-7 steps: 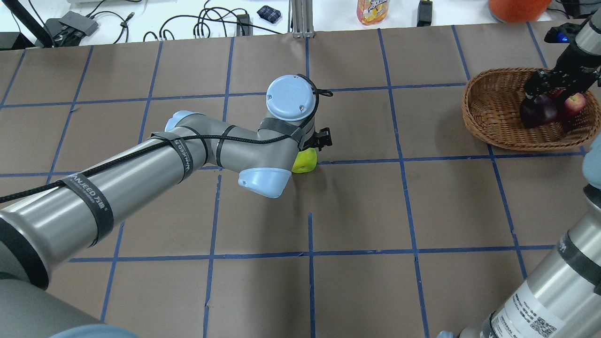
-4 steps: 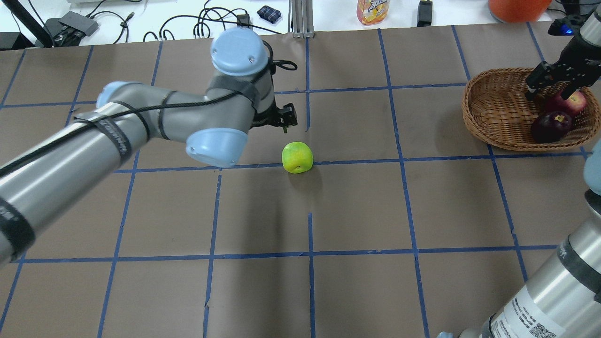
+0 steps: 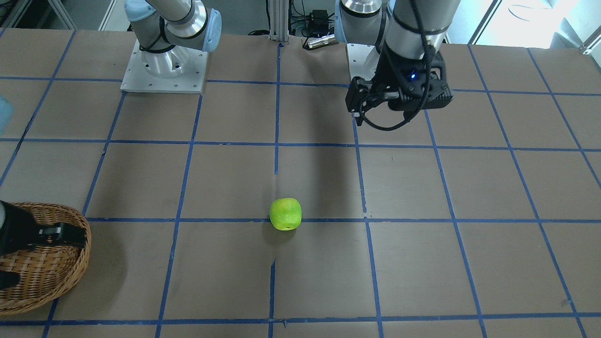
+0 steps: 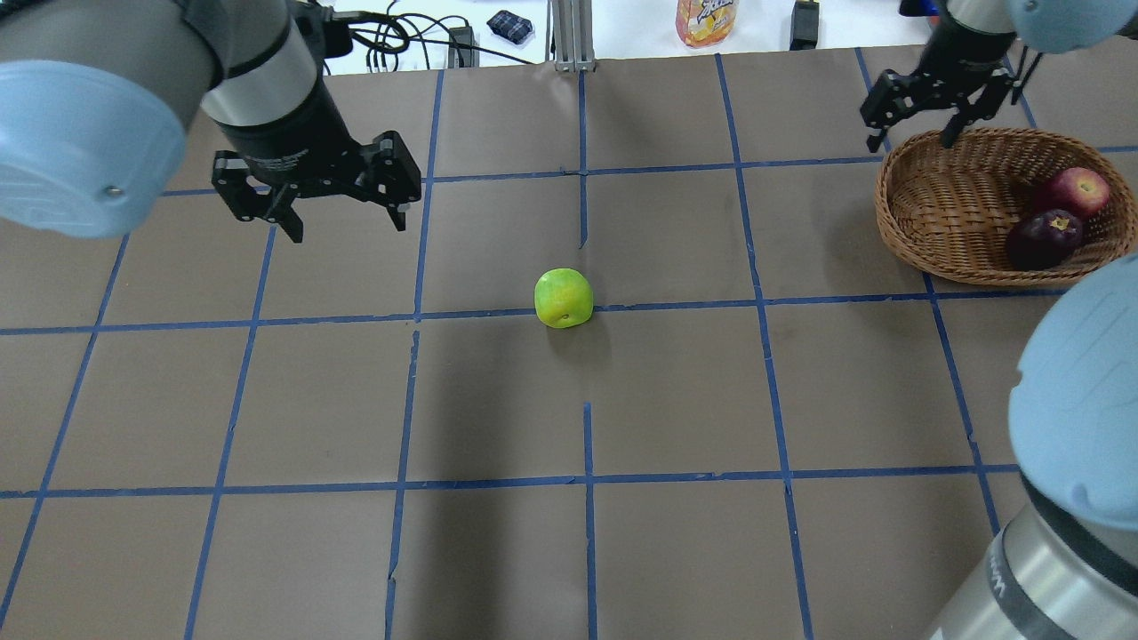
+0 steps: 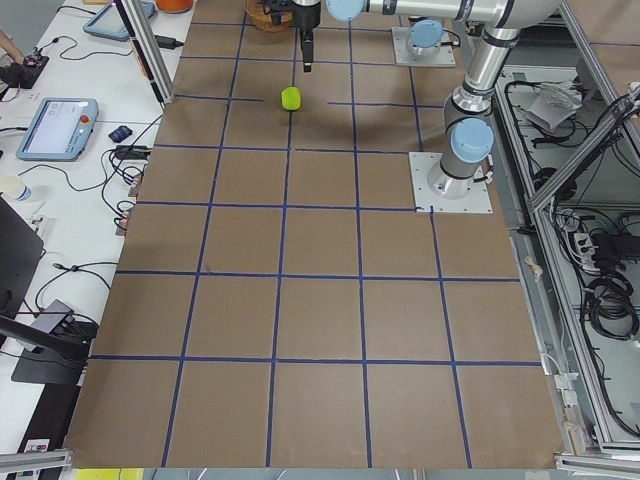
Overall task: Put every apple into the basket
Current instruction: 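Lower the right gripper onto the green apple and grasp it while left arm withdraws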
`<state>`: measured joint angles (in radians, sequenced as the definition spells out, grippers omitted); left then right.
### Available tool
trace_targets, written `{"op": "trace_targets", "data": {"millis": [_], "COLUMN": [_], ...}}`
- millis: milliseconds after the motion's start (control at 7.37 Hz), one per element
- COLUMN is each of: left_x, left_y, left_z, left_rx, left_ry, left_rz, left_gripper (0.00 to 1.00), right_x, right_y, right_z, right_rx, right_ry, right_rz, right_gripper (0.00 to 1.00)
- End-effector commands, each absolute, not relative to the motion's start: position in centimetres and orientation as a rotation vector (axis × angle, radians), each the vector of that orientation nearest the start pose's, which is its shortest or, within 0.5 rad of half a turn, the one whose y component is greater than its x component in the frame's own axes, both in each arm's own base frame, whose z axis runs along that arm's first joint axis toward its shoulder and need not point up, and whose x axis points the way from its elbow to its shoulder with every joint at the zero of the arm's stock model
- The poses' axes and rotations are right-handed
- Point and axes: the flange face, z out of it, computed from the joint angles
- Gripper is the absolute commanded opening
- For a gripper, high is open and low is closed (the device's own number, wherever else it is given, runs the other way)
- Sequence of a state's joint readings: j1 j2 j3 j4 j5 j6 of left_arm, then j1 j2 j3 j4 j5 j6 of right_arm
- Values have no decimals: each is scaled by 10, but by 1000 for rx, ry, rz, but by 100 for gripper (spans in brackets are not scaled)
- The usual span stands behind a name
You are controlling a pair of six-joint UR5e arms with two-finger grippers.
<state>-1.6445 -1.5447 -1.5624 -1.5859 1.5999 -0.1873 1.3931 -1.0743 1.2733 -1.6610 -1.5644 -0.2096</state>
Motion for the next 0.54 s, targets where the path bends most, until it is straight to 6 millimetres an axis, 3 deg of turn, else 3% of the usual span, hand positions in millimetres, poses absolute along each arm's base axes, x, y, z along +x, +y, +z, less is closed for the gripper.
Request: {"op": "trace_targets", "data": {"millis": [0, 136, 271, 407], "left_x": [-119, -94, -84, -87], "left_y": [-453, -451, -446, -443], "left_z": [527, 536, 537, 526], "left_rx": [-147, -130, -153, -139], "left_ry": [3121, 3121, 3118, 3112], "left_rz": [-65, -92, -66, -6], "left_gripper": [100, 100, 100, 100], "right_x": [164, 219, 263, 294], "right_y": [-659, -641, -624, -610], "right_z": [348, 342, 331, 319], "right_rx": [42, 24, -3, -38], "right_ry": [3127, 3128, 3111, 3104], "right_rz": [200, 224, 245, 231], "right_gripper": [100, 100, 100, 100]}}
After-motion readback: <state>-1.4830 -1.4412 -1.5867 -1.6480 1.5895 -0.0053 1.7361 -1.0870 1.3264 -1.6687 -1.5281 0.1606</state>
